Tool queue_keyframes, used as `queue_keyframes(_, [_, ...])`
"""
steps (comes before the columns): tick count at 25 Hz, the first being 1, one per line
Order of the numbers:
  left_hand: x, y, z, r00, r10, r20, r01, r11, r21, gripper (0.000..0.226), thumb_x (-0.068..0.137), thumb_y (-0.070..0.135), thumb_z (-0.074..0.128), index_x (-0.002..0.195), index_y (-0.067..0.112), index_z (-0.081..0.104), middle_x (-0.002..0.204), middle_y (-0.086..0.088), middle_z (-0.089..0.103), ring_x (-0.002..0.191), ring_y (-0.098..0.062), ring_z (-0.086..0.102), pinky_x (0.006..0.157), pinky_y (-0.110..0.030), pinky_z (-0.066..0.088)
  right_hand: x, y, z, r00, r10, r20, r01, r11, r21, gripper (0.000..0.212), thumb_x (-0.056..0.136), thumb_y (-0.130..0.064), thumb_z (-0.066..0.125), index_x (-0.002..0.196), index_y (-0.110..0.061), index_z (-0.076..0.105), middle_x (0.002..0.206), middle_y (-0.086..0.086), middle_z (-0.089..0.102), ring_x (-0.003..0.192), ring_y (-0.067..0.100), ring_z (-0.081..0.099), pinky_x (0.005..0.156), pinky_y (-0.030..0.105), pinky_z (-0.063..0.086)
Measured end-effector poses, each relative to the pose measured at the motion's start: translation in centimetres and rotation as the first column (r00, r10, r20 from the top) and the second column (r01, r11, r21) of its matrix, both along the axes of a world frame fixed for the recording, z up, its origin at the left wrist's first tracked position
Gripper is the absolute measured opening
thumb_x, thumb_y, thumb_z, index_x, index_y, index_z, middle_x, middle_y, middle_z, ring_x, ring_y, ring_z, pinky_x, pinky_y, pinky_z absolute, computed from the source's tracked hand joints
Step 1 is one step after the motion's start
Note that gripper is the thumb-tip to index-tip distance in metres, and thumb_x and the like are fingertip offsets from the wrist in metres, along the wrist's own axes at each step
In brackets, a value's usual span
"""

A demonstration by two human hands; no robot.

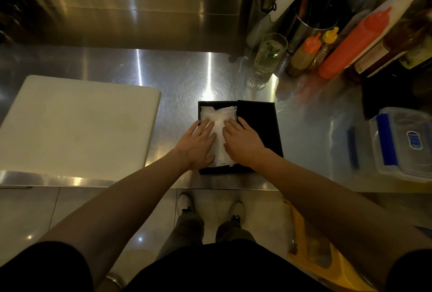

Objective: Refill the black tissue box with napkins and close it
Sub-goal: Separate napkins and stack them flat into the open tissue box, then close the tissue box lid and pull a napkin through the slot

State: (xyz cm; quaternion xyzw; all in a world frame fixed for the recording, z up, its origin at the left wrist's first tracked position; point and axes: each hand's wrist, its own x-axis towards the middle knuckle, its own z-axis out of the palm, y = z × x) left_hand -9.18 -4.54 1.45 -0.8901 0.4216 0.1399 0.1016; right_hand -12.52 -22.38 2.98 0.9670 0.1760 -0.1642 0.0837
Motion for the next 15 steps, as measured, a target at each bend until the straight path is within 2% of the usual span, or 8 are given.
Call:
queue_keyframes(2, [-0.6,0.8,-0.6,0.991,0.102,-0.086,-0.120,0.964,-0.239,0.075,0.095,0.055,0.031,0.155,0.012,0.015,0.162,-0.019,-0.003,0.149,-0.033,-0.005,0.121,-0.048,0.007,-0.7,-1.5,0.6,0.996,-0.076,0.051,0.061,0.967,0.246,0.055,0.102,-0.033,0.036,0.149,-0.006,0.028,0.160,0.014,0.018,0.149,0.027,0.013,0.122,0.042,0.007])
queue_keyframes(4, [-1.7,1.4,-0.8,0.923,0.244,-0.296,-0.360,0.818,-0.448,0.078,0.096,0.055,0.032,0.156,0.015,0.004,0.162,-0.014,-0.010,0.149,-0.027,-0.006,0.120,-0.040,0.007,-1.7,-3.2,0.7,0.970,-0.204,0.132,0.138,0.909,0.393,0.055,0.100,-0.029,0.040,0.148,-0.003,0.030,0.158,0.017,0.023,0.147,0.030,0.019,0.120,0.046,0.017])
queue_keyframes(5, [-2.4,1.3,-0.7,0.842,0.300,-0.448,-0.513,0.703,-0.493,0.079,0.098,0.052,0.037,0.156,0.016,-0.001,0.163,-0.009,-0.012,0.149,-0.020,-0.006,0.119,-0.034,0.007,-2.4,-4.1,0.7,0.936,-0.317,0.152,0.219,0.864,0.454,0.056,0.099,-0.027,0.043,0.147,-0.001,0.032,0.156,0.020,0.026,0.146,0.033,0.022,0.119,0.048,0.021])
queue_keyframes(7, [-3.4,0.6,-0.9,0.603,0.330,-0.727,-0.778,0.445,-0.444,0.080,0.099,0.045,0.045,0.156,0.017,-0.005,0.163,0.000,-0.010,0.147,-0.010,-0.003,0.118,-0.029,0.007,-3.6,-5.8,0.5,0.815,-0.571,0.101,0.432,0.714,0.552,0.058,0.098,-0.025,0.048,0.147,0.001,0.030,0.154,0.024,0.027,0.143,0.036,0.026,0.117,0.045,0.024])
queue_keyframes(9, [-3.8,0.0,-0.5,0.354,0.266,-0.896,-0.931,0.193,-0.311,0.080,0.095,0.053,0.047,0.156,0.024,0.004,0.164,0.002,0.006,0.148,-0.013,0.013,0.120,-0.038,0.017,-4.6,-6.6,0.5,0.636,-0.760,-0.134,0.650,0.435,0.623,0.060,0.100,-0.029,0.047,0.148,0.001,0.026,0.153,0.021,0.029,0.141,0.035,0.030,0.114,0.041,0.027])
queue_keyframes(11, [-3.7,-0.7,0.2,0.179,0.170,-0.969,-0.984,0.029,-0.177,0.071,0.091,0.061,0.044,0.150,0.024,0.029,0.154,0.001,0.038,0.137,-0.014,0.042,0.113,-0.042,0.036,-5.1,-7.1,0.4,0.408,-0.777,-0.479,0.790,0.038,0.611,0.054,0.101,-0.033,0.046,0.144,-0.003,0.035,0.145,0.016,0.044,0.128,0.031,0.046,0.101,0.038,0.040])
queue_keyframes(13, [-3.6,-1.2,1.4,0.090,0.101,-0.991,-0.994,-0.057,-0.096,0.049,0.099,0.055,0.035,0.130,0.022,0.054,0.127,0.002,0.065,0.113,-0.010,0.063,0.093,-0.030,0.052,-5.5,-7.5,0.7,0.260,-0.694,-0.671,0.762,-0.280,0.585,0.040,0.100,-0.035,0.046,0.132,-0.011,0.051,0.129,0.013,0.060,0.109,0.025,0.060,0.088,0.033,0.049])
queue_keyframes(15, [-3.5,-1.4,2.5,0.057,0.023,-0.998,-0.994,-0.090,-0.059,0.043,0.103,0.047,0.025,0.114,0.027,0.062,0.104,0.010,0.074,0.097,-0.004,0.069,0.075,-0.019,0.054,-5.8,-8.1,1.8,0.216,-0.647,-0.731,0.658,-0.457,0.599,0.030,0.100,-0.032,0.047,0.116,-0.014,0.064,0.112,0.011,0.068,0.097,0.022,0.066,0.078,0.030,0.053])
